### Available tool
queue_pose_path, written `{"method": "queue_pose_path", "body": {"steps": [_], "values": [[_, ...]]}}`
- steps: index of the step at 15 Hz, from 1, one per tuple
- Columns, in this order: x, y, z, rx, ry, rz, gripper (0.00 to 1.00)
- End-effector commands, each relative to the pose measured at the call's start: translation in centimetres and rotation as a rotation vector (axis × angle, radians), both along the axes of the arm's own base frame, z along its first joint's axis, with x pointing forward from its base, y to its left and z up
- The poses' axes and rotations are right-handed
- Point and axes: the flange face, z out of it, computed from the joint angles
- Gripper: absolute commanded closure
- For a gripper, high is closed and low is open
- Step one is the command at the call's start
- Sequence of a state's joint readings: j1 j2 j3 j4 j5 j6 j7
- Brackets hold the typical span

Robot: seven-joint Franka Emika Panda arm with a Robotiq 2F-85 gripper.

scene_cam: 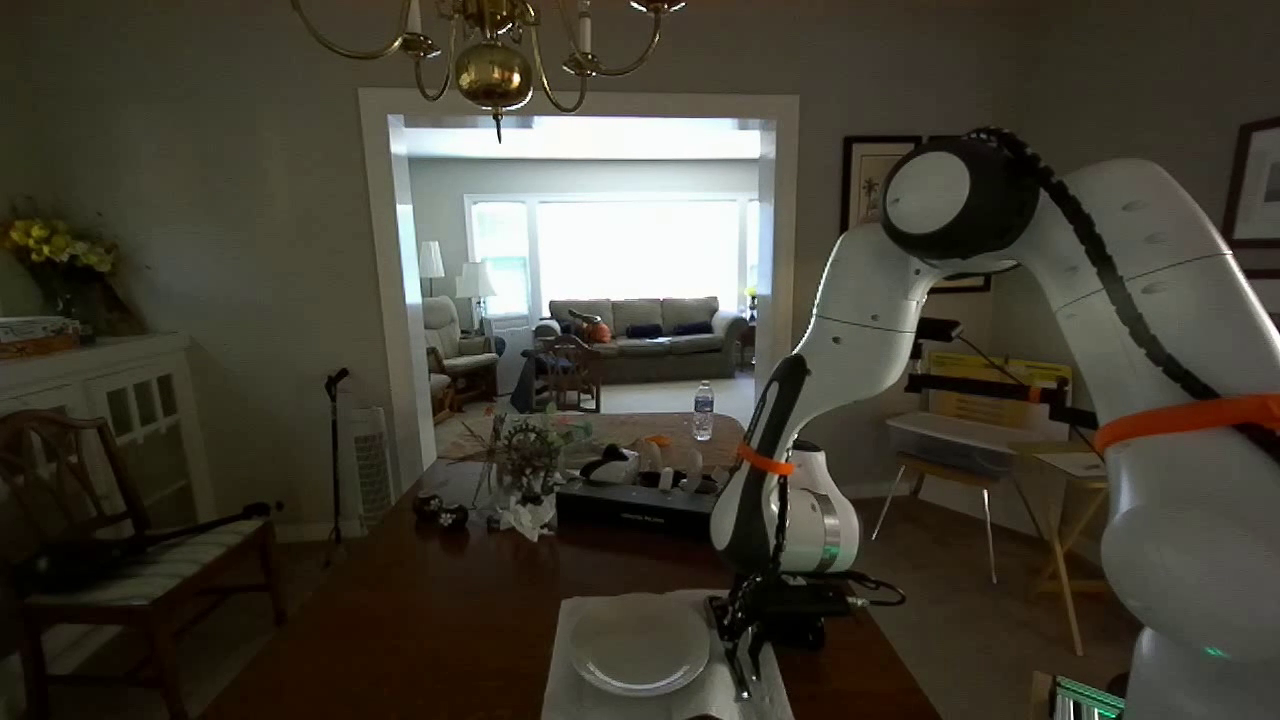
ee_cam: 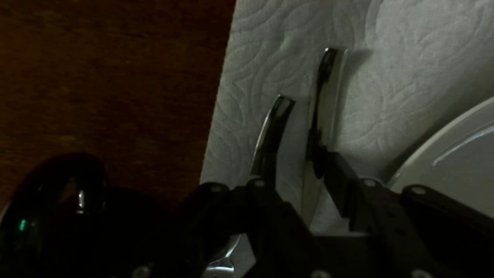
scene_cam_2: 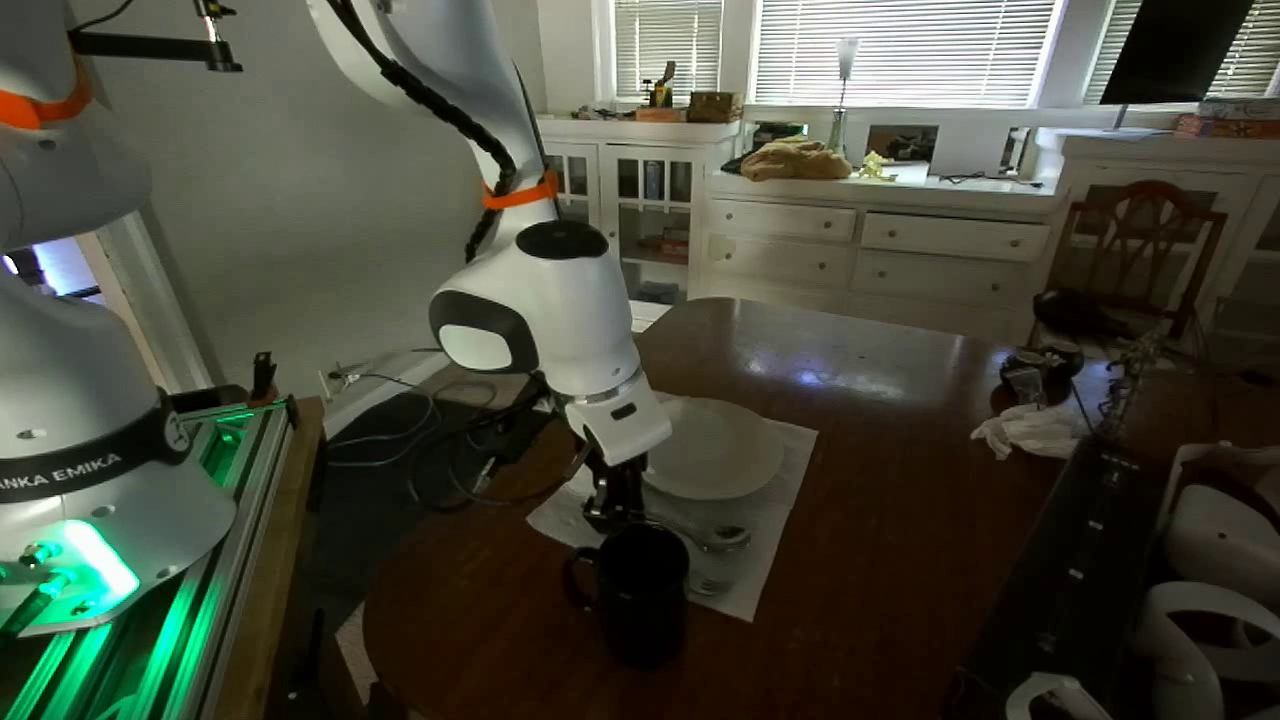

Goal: Put the spoon in the cup

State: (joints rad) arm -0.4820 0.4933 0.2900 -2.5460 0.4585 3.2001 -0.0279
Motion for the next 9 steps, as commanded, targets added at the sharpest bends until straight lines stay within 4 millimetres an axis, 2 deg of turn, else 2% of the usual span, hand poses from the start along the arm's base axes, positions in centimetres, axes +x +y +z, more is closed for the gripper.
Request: {"method": "queue_pose_path", "body": {"steps": [1, 3, 9], "values": [[-0.16, 0.26, -0.16, -0.012, -0.005, 0.022, 0.58], [-0.16, 0.21, 0.24, -0.012, -0.010, 0.022, 0.56], [-0.05, 0.35, 0.20, -0.022, -0.020, 0.033, 0.62]]}}
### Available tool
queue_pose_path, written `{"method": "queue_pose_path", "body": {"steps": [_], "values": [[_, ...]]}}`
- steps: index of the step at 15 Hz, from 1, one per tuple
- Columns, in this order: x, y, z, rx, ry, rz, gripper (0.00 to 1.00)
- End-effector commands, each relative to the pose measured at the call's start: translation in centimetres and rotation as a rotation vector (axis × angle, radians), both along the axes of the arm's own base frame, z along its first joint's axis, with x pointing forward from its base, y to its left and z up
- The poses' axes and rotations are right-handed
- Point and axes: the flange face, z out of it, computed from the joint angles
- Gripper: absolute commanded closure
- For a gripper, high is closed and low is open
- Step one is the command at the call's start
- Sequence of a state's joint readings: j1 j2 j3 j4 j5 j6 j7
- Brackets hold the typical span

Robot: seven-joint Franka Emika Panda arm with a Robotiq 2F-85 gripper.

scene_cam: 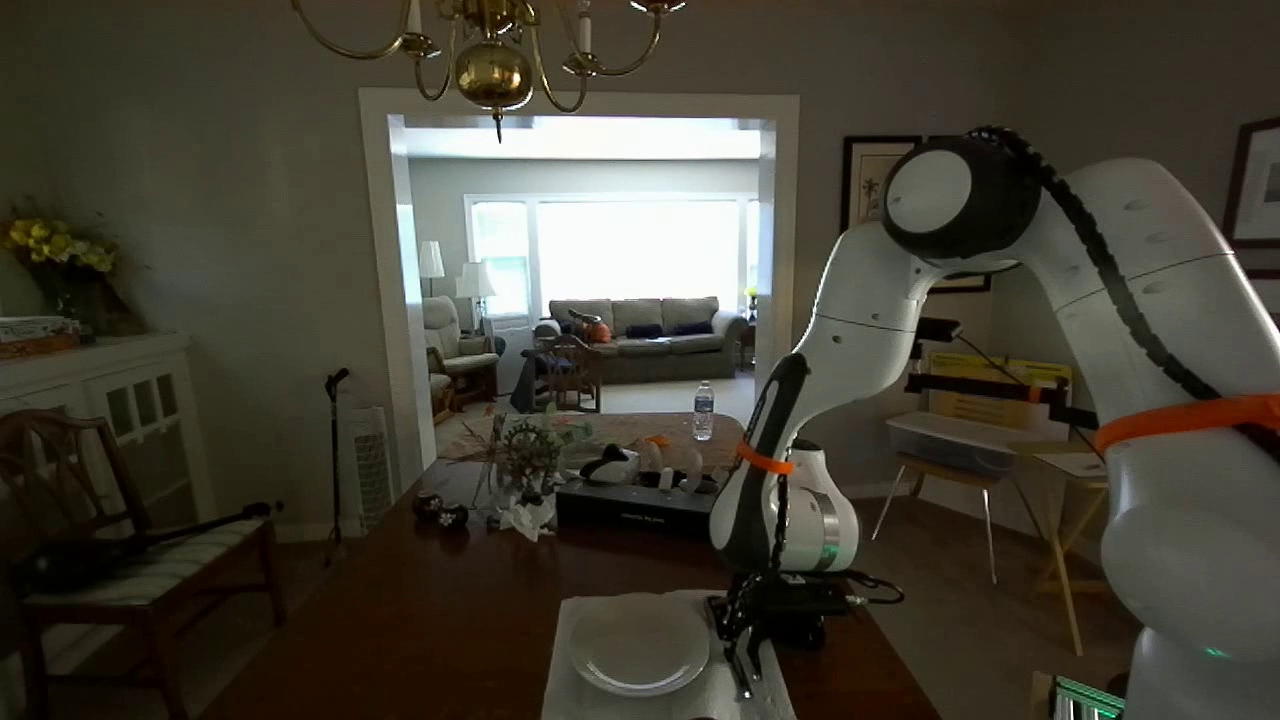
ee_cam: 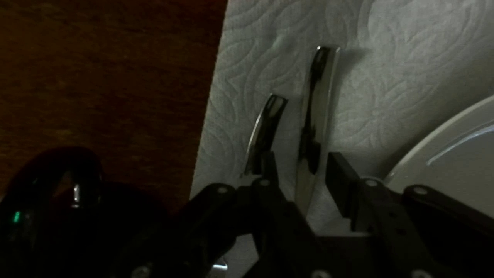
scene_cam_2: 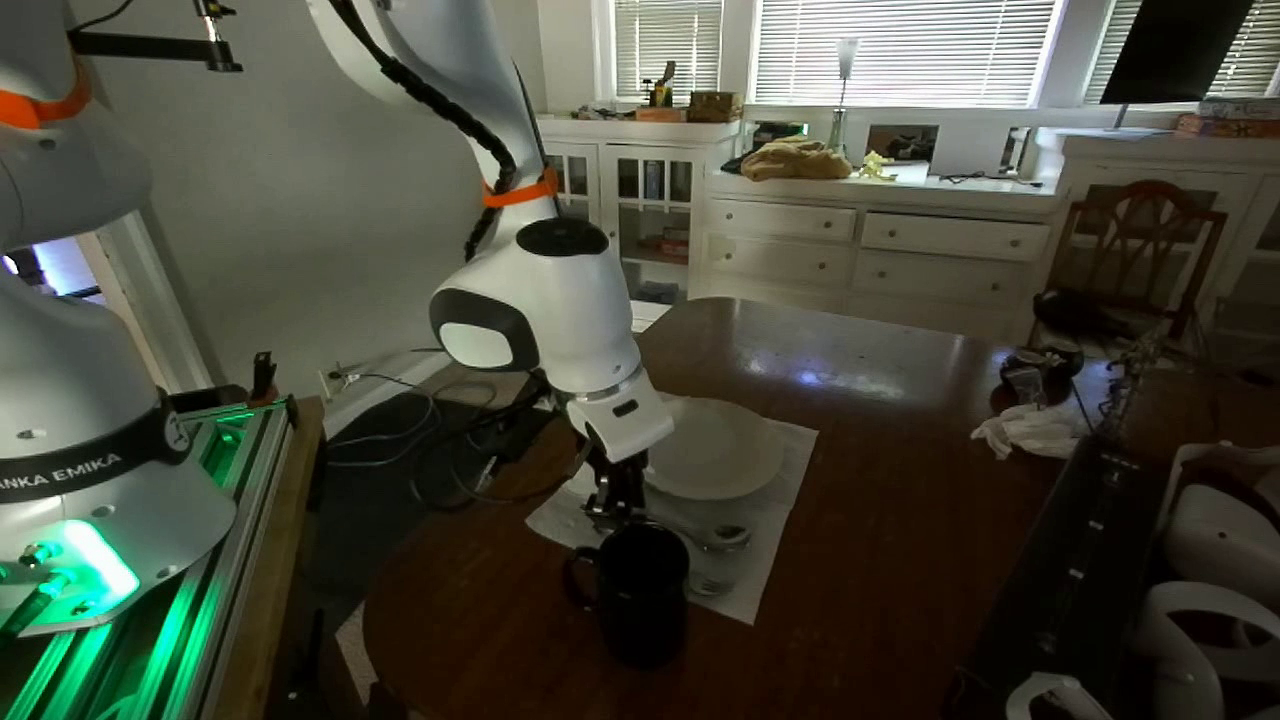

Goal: Put the spoon in the cup

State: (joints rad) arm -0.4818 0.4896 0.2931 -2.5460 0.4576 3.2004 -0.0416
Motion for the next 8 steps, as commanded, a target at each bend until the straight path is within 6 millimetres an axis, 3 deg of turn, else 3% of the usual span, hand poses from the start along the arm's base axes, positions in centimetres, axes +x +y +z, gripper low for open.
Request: {"method": "queue_pose_path", "body": {"steps": [1, 8], "values": [[-0.12, 0.22, 0.08, -0.024, -0.022, 0.016, 0.66], [0.12, 0.25, -0.31, -0.031, -0.031, 0.023, 0.67]]}}
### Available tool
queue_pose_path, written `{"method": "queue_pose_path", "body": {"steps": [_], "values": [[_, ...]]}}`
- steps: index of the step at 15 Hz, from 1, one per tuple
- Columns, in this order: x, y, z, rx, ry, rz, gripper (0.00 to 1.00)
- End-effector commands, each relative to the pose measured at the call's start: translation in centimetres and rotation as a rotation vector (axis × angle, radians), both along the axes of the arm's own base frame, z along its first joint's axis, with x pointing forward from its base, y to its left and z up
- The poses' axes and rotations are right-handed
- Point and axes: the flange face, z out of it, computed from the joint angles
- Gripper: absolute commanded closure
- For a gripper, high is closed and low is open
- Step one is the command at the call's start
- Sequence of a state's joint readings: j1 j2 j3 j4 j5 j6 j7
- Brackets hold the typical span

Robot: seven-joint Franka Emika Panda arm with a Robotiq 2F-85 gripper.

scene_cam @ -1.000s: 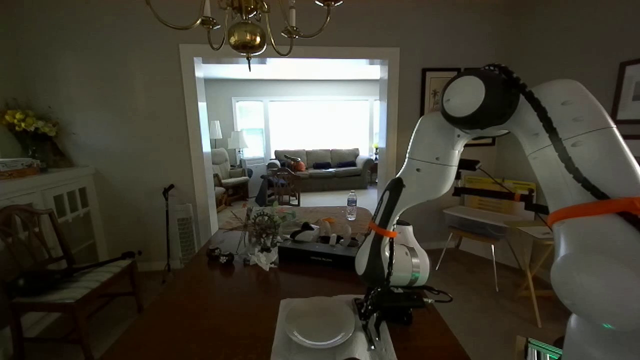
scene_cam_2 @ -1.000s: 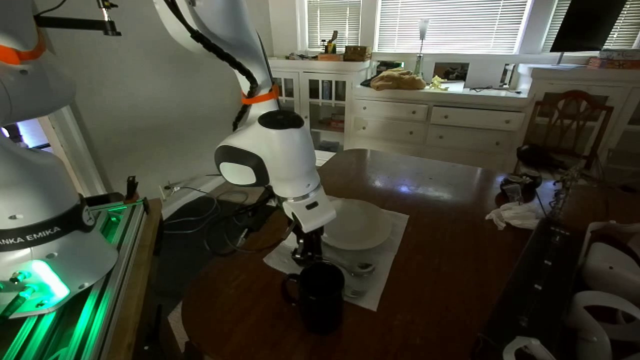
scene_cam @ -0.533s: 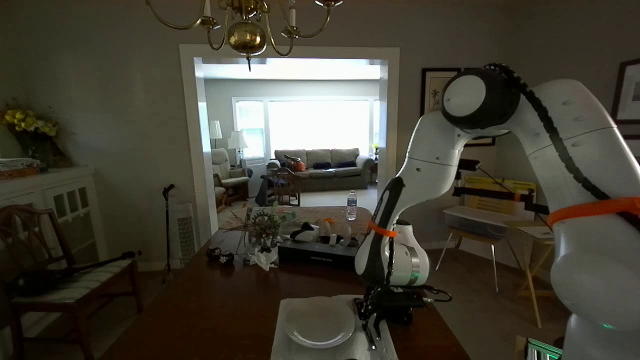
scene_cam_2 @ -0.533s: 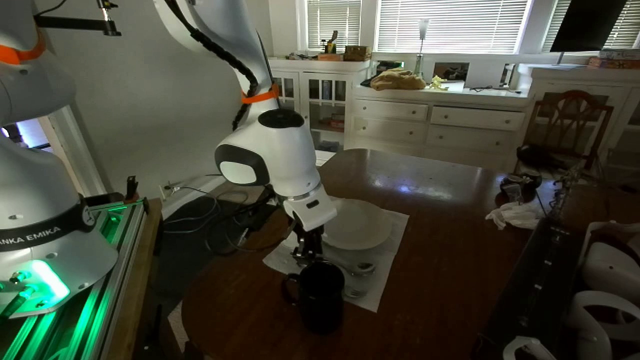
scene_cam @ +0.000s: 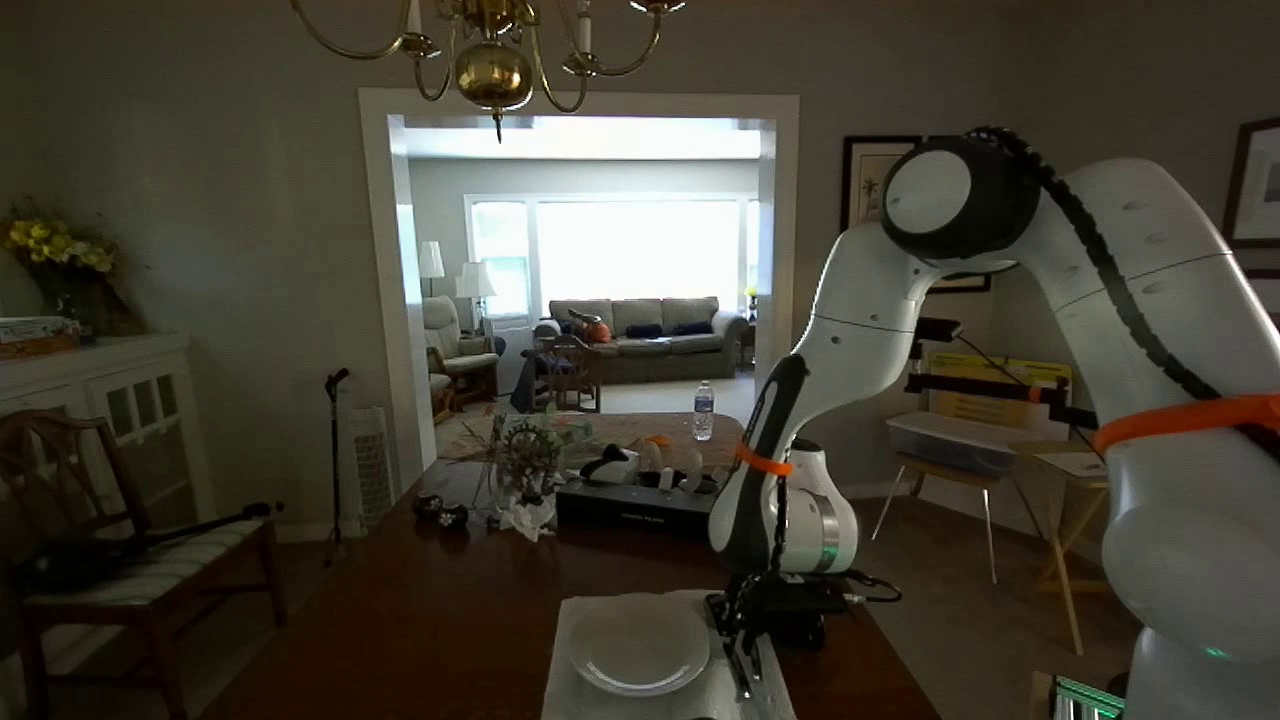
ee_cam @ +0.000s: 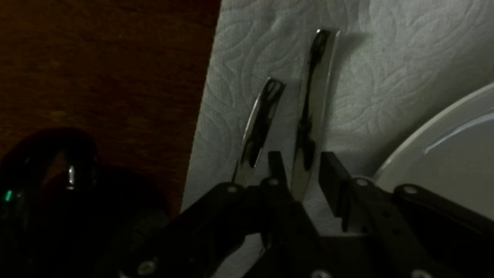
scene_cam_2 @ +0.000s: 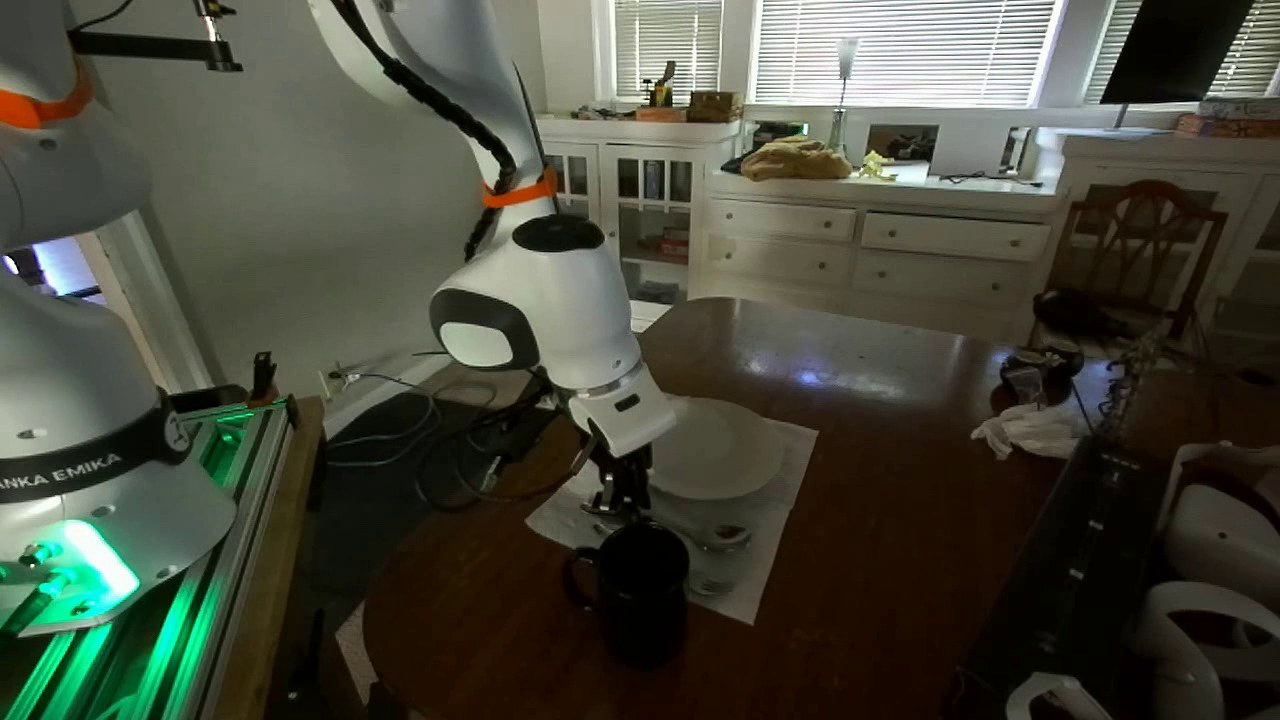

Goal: Put the spoon in the cup

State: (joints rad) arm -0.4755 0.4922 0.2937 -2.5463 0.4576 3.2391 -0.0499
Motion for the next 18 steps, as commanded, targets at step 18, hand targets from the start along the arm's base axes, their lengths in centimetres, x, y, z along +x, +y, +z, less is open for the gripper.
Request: {"method": "queue_pose_path", "body": {"steps": [18], "values": [[-0.6, 0.1, -2.4, -0.013, 0.039, 0.032, 0.95]]}}
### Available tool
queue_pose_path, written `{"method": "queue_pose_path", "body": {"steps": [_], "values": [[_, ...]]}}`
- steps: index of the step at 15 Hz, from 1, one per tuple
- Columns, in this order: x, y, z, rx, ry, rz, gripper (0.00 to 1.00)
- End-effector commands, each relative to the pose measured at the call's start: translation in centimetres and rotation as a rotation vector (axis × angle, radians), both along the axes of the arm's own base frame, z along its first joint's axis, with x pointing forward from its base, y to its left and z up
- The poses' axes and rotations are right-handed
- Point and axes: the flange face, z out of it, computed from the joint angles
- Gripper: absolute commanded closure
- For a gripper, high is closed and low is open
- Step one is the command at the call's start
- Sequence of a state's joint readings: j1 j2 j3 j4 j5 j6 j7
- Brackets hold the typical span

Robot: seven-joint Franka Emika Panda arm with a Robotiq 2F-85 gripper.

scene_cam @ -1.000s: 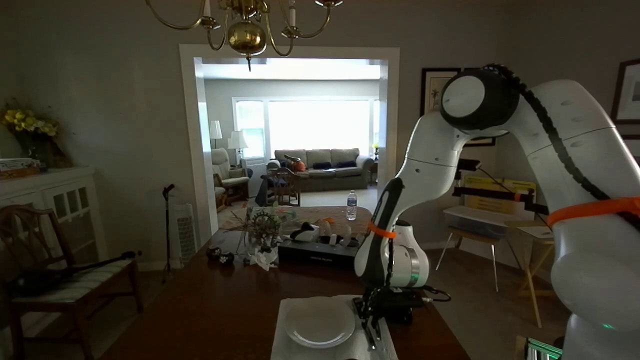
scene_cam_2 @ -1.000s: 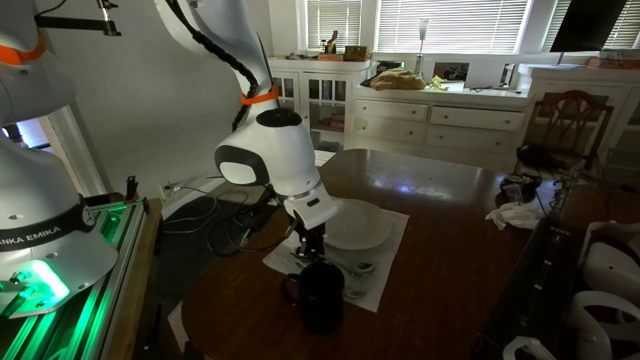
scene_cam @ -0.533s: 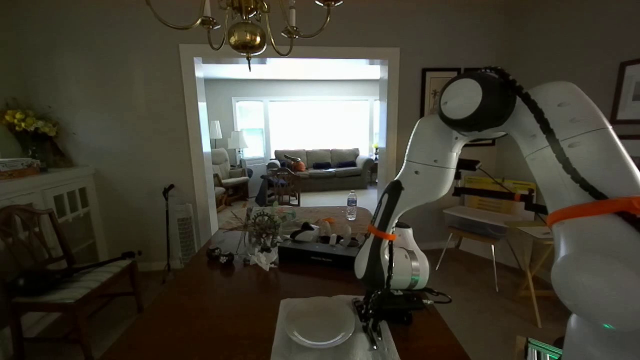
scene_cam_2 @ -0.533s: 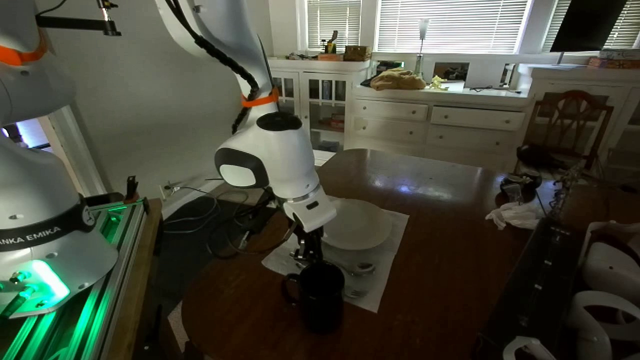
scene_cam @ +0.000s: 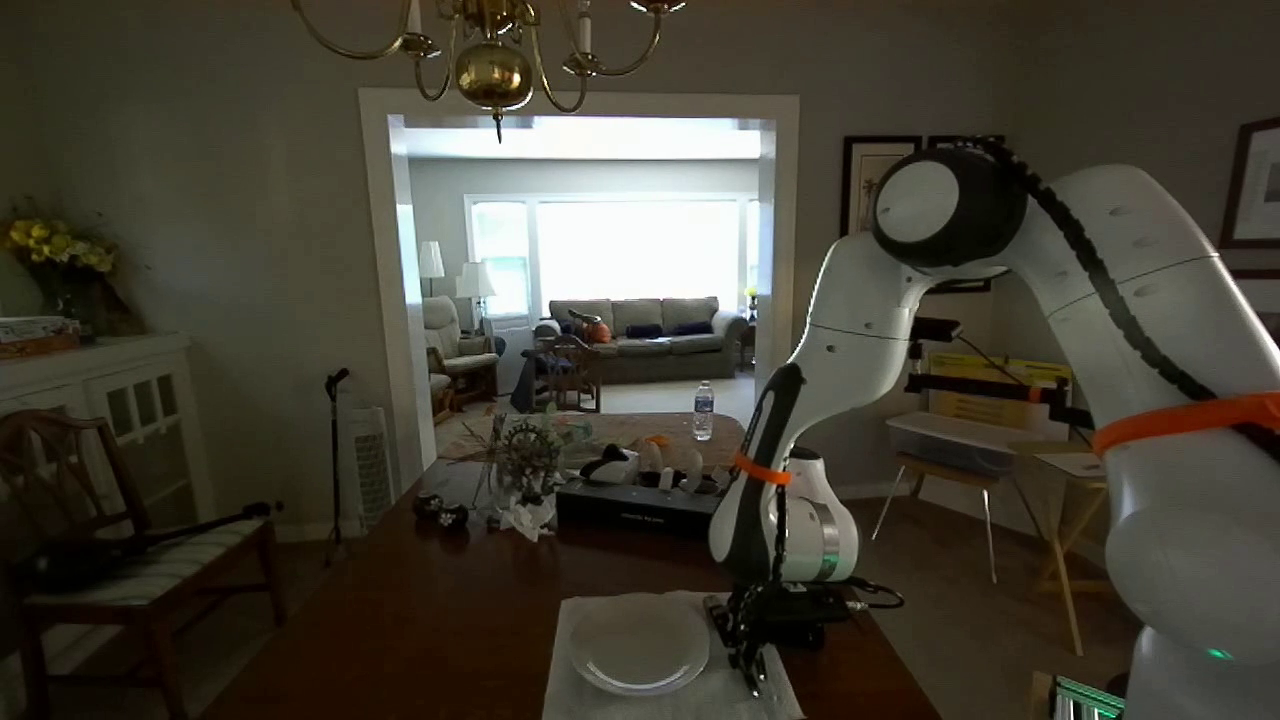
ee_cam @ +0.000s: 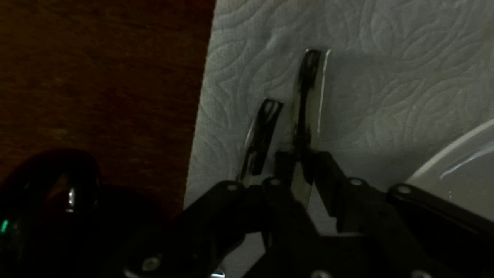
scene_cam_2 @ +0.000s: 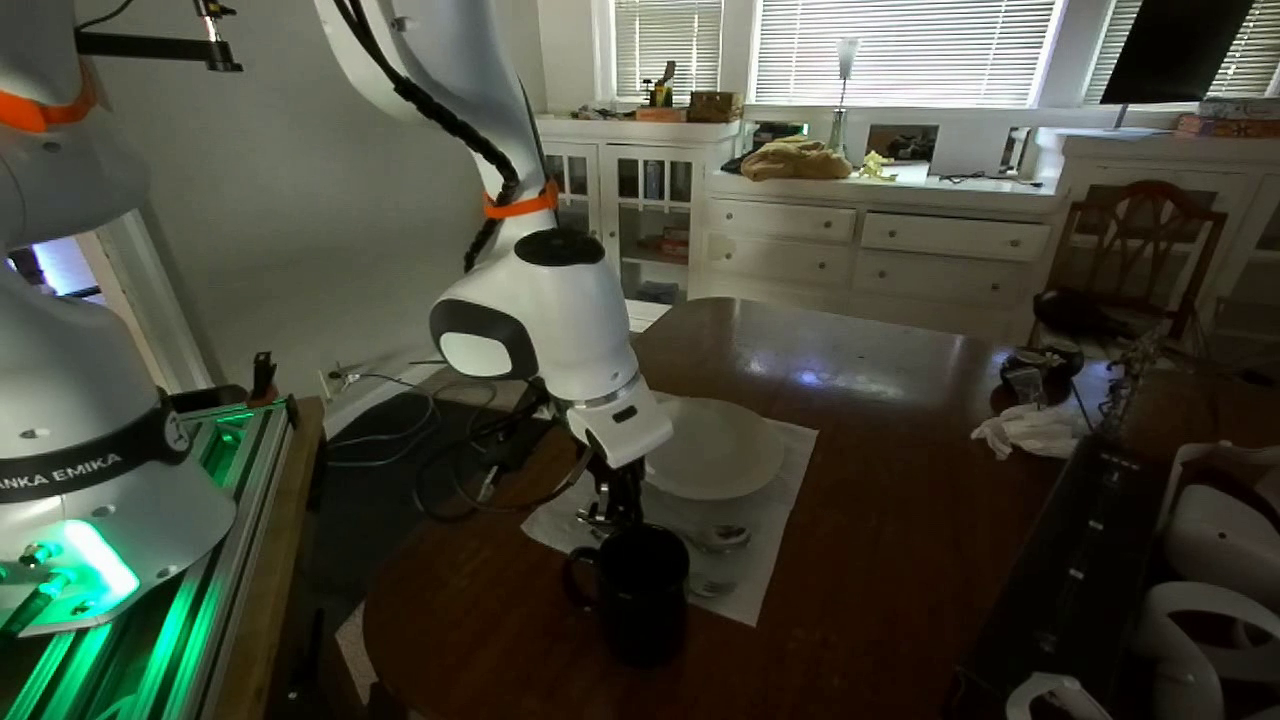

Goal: Put the spoon in the cup

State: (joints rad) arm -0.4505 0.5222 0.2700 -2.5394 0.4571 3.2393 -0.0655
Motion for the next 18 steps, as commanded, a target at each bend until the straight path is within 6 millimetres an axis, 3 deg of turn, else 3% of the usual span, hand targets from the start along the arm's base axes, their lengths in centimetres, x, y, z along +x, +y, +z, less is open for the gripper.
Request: {"method": "queue_pose_path", "body": {"steps": [1, 3, 8, 18], "values": [[-0.2, -0.1, -0.9, -0.014, 0.012, 0.013, 1.00], [-0.2, -0.1, -0.2, -0.014, 0.008, 0.012, 0.95], [-1.8, -1.1, 3.0, -0.064, -0.006, -0.041, 0.95], [-4.5, -1.7, 10.4, -0.050, -0.028, -0.089, 0.95]]}}
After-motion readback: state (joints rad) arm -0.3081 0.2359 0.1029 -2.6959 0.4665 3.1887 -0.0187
